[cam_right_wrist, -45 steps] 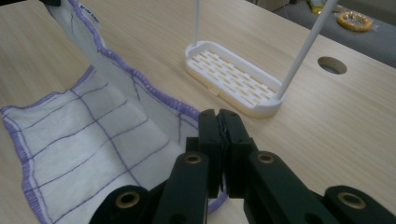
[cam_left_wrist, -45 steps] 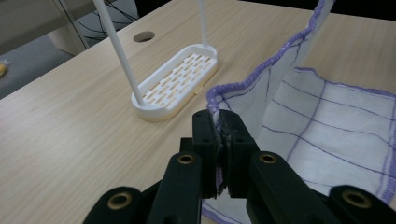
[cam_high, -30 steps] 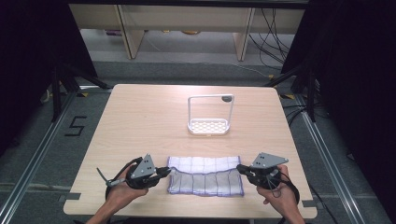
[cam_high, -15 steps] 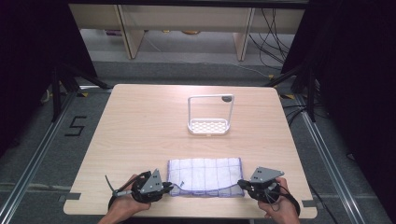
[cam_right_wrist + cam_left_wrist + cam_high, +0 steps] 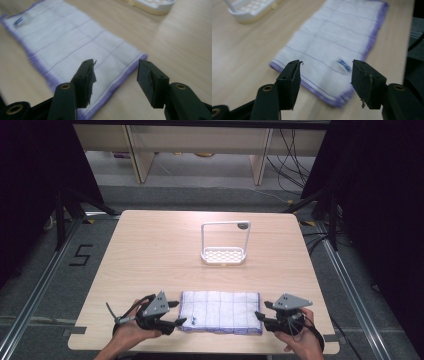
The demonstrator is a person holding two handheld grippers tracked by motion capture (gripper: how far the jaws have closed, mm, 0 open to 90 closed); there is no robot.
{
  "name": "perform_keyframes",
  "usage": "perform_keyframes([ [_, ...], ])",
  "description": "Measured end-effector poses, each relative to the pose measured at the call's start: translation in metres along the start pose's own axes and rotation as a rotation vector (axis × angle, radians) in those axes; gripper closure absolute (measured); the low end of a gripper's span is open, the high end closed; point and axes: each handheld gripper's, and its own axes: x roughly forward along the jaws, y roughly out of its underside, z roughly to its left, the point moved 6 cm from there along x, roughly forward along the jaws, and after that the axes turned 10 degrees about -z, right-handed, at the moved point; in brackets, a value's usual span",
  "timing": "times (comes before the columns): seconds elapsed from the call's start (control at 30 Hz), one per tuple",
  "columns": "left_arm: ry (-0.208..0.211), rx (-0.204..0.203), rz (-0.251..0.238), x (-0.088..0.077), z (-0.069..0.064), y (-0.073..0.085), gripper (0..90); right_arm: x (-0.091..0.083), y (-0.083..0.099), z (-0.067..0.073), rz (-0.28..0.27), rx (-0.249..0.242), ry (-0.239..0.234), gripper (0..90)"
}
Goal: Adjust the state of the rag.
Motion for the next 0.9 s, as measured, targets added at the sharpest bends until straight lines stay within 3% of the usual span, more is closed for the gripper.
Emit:
perform_keyframes([
  [0.07, 0.002, -0.012, 0.010, 0.004, 0.007, -0.004, 38.2, 0.003, -0.002, -0.007, 0.006, 0.018, 0.020, 46.1],
  [0.1, -0.015, -0.021, 0.027, 0.015, 0.020, -0.007, 37.9, 0.014, -0.005, -0.022, 0.014, 0.021, 0.064, 44.2],
  [0.13, -0.018, -0.038, 0.042, 0.020, 0.025, -0.007, 37.9, 0.018, -0.005, -0.026, 0.032, 0.050, 0.073, 44.5],
  [0.2, -0.008, -0.048, 0.069, 0.027, 0.031, -0.004, 37.5, 0.023, -0.004, -0.031, 0.034, 0.041, 0.072, 44.8],
  [0.23, -0.027, -0.084, 0.082, 0.035, 0.038, -0.001, 37.4, 0.035, -0.003, -0.038, 0.050, 0.059, 0.073, 45.7],
  [0.3, -0.021, -0.089, 0.086, 0.039, 0.040, 0.001, 37.7, 0.039, -0.002, -0.040, 0.060, 0.054, 0.075, 45.7],
  [0.33, -0.031, -0.090, 0.092, 0.044, 0.043, 0.003, 37.9, 0.043, -0.003, -0.039, 0.078, 0.085, 0.072, 45.4],
  [0.43, -0.024, -0.091, 0.111, 0.050, 0.048, 0.005, 38.0, 0.048, -0.003, -0.041, 0.079, 0.086, 0.068, 45.1],
  [0.47, -0.020, -0.095, 0.116, 0.052, 0.050, 0.006, 38.1, 0.049, -0.003, -0.040, 0.087, 0.109, 0.062, 45.2],
  [0.5, -0.021, -0.104, 0.120, 0.054, 0.051, 0.007, 38.1, 0.051, -0.002, -0.041, 0.091, 0.097, 0.061, 45.2],
  [0.6, -0.022, -0.113, 0.125, 0.057, 0.052, 0.009, 40.9, 0.053, -0.001, -0.040, 0.105, 0.108, 0.056, 46.4],
  [0.63, -0.008, -0.103, 0.128, 0.059, 0.051, 0.012, 43.6, 0.056, 0.000, -0.040, 0.101, 0.083, 0.047, 47.5],
  [0.73, 0.003, -0.096, 0.131, 0.061, 0.048, 0.015, 50.4, 0.059, 0.001, -0.039, 0.087, 0.071, 0.046, 50.2],
  [0.77, 0.016, -0.076, 0.145, 0.064, 0.046, 0.018, 52.5, 0.060, 0.002, -0.035, 0.133, 0.091, 0.030, 50.6],
  [0.83, 0.015, -0.075, 0.145, 0.065, 0.044, 0.019, 60.6, 0.062, 0.004, -0.035, 0.143, 0.082, 0.029, 51.8],
  [0.87, 0.031, -0.054, 0.145, 0.065, 0.043, 0.019, 60.6, 0.067, 0.005, -0.035, 0.130, 0.066, 0.025, 54.2],
  [0.9, 0.036, -0.046, 0.147, 0.064, 0.040, 0.020, 68.8, 0.071, 0.005, -0.036, 0.128, 0.028, 0.014, 61.5],
])
